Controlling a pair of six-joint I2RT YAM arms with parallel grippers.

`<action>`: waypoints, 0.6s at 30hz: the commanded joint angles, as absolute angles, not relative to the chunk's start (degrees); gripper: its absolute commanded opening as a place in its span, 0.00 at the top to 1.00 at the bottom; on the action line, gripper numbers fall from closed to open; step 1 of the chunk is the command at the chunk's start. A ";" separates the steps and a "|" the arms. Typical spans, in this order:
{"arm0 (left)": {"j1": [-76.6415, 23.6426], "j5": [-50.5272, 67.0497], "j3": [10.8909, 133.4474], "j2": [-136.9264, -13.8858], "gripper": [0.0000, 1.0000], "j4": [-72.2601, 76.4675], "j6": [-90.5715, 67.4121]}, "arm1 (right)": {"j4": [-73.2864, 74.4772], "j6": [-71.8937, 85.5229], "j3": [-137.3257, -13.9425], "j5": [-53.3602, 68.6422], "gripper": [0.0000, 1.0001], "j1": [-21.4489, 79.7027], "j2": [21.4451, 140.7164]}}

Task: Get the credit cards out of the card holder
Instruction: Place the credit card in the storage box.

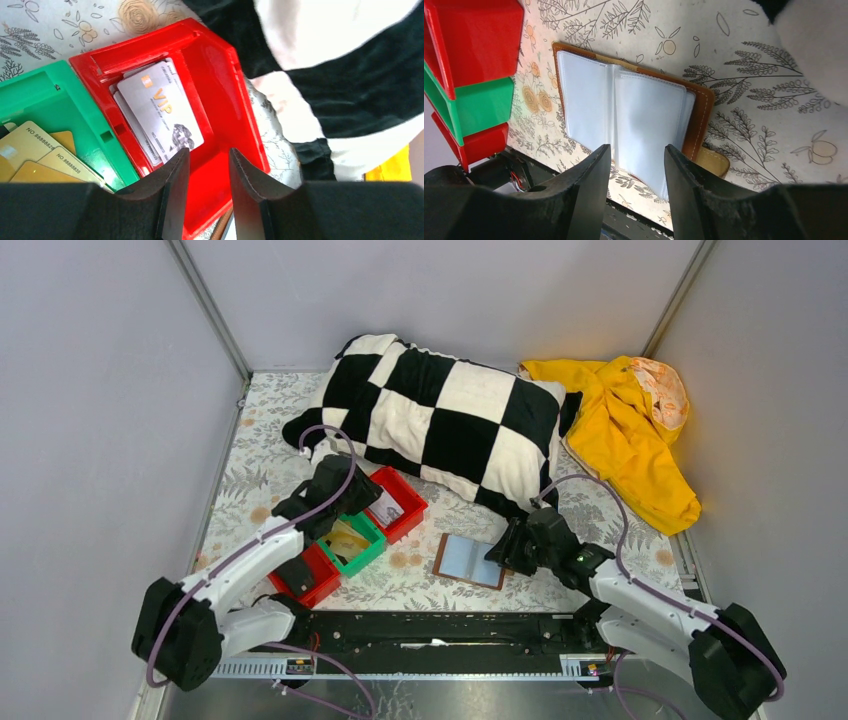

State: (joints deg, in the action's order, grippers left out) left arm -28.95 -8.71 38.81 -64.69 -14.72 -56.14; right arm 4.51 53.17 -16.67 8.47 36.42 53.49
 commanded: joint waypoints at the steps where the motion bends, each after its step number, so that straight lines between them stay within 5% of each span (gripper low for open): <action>1: -32.72 -11.95 40.79 -59.56 0.61 -16.13 -52.85 | 9.39 55.29 -17.87 3.06 0.49 36.80 48.76; 12: -57.00 -6.00 50.59 -72.81 0.61 -15.38 -50.44 | 14.29 57.07 -16.67 1.91 0.50 36.74 46.53; 18: -59.21 2.32 47.17 -82.35 0.61 -6.09 -51.50 | 9.73 57.38 -15.16 4.70 0.53 36.76 47.27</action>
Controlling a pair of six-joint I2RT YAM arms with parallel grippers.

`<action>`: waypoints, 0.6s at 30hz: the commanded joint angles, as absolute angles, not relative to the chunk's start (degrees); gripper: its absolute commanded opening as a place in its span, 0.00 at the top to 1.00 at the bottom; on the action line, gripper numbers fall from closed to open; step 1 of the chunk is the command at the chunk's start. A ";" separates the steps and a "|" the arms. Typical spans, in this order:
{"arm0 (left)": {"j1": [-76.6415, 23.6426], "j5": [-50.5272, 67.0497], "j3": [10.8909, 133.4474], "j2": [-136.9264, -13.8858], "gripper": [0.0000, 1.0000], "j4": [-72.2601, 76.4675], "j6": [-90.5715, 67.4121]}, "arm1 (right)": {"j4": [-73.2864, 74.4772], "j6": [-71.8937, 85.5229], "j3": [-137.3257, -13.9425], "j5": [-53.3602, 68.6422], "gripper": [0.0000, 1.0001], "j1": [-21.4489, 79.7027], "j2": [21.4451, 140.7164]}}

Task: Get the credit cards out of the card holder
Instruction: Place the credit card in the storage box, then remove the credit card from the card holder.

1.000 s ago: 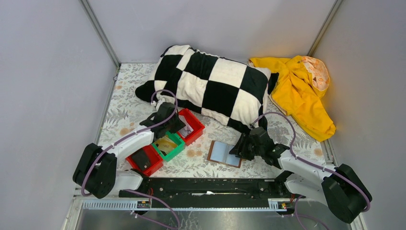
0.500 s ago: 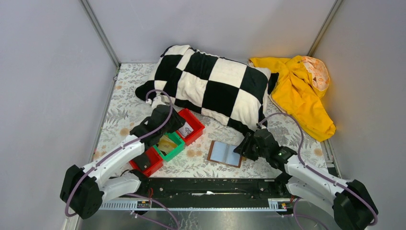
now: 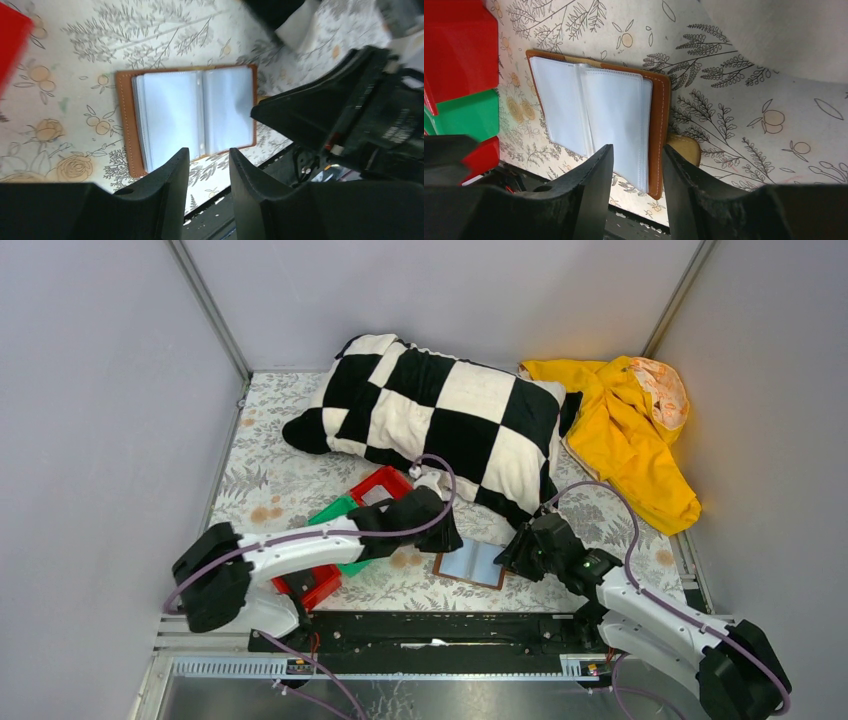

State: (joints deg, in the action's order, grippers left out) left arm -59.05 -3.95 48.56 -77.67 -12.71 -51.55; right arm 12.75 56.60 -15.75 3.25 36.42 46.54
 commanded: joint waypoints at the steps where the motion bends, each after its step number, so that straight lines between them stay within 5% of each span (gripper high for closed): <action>1: -59.34 2.78 47.15 -84.14 0.62 -5.99 -51.58 | 9.61 57.38 -15.24 4.78 0.53 36.74 47.53; 18: -60.56 5.65 42.64 -95.13 0.66 -0.66 -53.25 | 7.51 57.41 -14.84 5.01 0.54 36.74 44.75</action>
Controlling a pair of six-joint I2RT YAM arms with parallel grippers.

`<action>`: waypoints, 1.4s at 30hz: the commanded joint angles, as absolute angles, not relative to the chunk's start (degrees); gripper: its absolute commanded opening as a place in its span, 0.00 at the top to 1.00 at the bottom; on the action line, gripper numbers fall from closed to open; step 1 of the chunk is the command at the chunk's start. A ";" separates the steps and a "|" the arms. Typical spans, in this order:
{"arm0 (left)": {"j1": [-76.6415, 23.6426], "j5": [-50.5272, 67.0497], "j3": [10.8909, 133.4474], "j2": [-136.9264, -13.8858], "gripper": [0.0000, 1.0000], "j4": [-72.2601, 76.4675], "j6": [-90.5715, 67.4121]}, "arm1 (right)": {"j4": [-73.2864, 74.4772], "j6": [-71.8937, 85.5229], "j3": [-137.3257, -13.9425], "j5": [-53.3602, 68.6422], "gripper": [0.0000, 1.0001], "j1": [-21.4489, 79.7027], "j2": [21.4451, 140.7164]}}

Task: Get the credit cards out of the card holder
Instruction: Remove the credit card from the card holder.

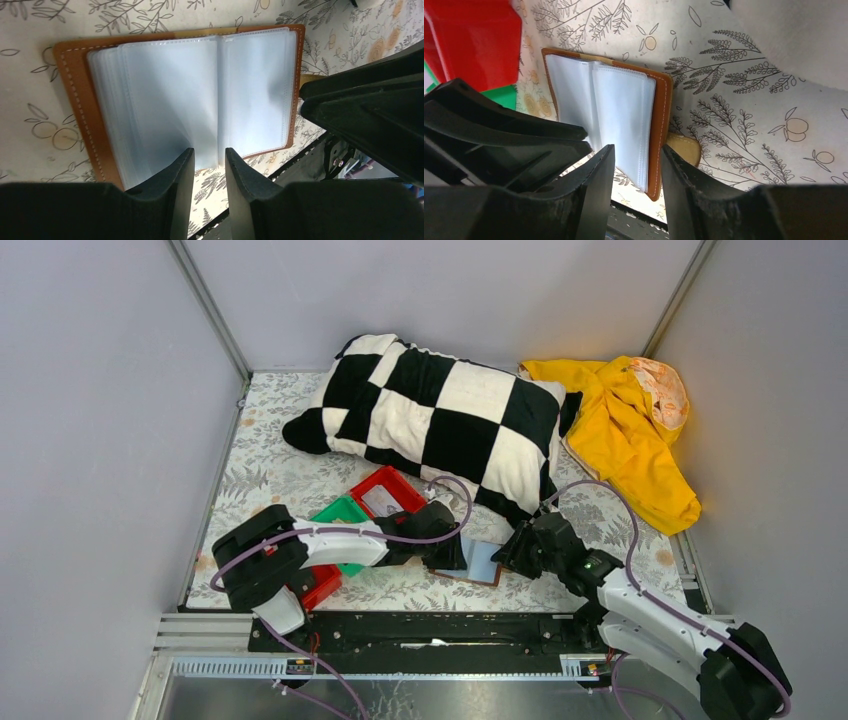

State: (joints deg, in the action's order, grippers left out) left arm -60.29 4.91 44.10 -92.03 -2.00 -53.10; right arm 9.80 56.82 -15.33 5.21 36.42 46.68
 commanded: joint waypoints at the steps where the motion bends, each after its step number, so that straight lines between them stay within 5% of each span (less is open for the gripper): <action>1: -60.56 5.89 42.55 -95.41 0.66 -0.43 -53.38 | 7.15 57.54 -14.77 5.20 0.54 36.78 44.94; 42: -59.46 -5.06 46.15 -86.79 0.66 -13.57 -49.13 | 3.83 56.11 -14.23 6.63 0.52 36.81 44.49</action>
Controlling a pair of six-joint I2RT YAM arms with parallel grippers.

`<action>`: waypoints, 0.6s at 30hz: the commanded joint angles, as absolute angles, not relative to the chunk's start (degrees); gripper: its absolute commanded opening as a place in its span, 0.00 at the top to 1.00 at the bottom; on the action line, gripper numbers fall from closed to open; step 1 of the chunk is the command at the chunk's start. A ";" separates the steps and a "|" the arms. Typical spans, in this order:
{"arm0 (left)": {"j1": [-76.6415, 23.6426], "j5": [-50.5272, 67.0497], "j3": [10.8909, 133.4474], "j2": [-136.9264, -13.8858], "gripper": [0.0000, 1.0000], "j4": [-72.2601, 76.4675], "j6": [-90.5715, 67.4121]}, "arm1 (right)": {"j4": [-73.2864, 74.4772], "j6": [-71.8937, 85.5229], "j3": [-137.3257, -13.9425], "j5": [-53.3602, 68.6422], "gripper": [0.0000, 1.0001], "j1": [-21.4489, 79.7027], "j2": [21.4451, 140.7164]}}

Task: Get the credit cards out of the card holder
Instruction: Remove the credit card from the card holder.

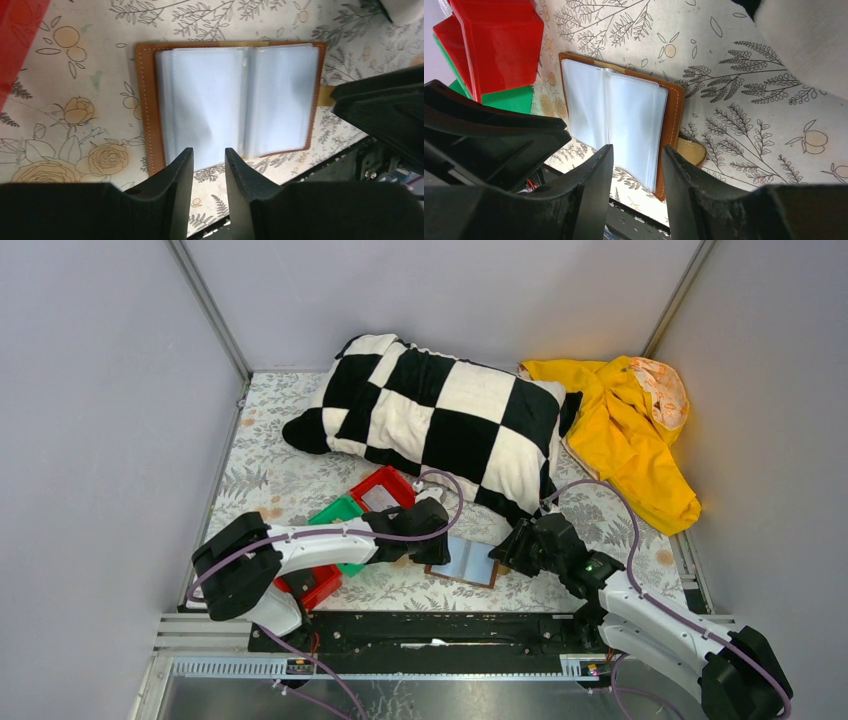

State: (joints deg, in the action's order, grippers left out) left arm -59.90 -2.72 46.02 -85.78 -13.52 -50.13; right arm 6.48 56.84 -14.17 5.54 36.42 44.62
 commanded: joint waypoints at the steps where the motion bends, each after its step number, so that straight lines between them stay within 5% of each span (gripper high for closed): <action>1: -59.38 -5.15 45.81 -86.97 0.66 -13.37 -49.21 | 3.63 55.88 -14.31 6.94 0.52 36.81 44.89; 18: -59.11 -3.19 43.33 -89.80 0.67 -10.25 -49.31 | -5.58 56.20 -12.38 11.72 0.53 36.76 54.46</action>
State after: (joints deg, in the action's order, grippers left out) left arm -59.27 -3.40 44.47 -88.27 -11.62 -49.76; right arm -1.65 56.58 -12.84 10.17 36.42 53.54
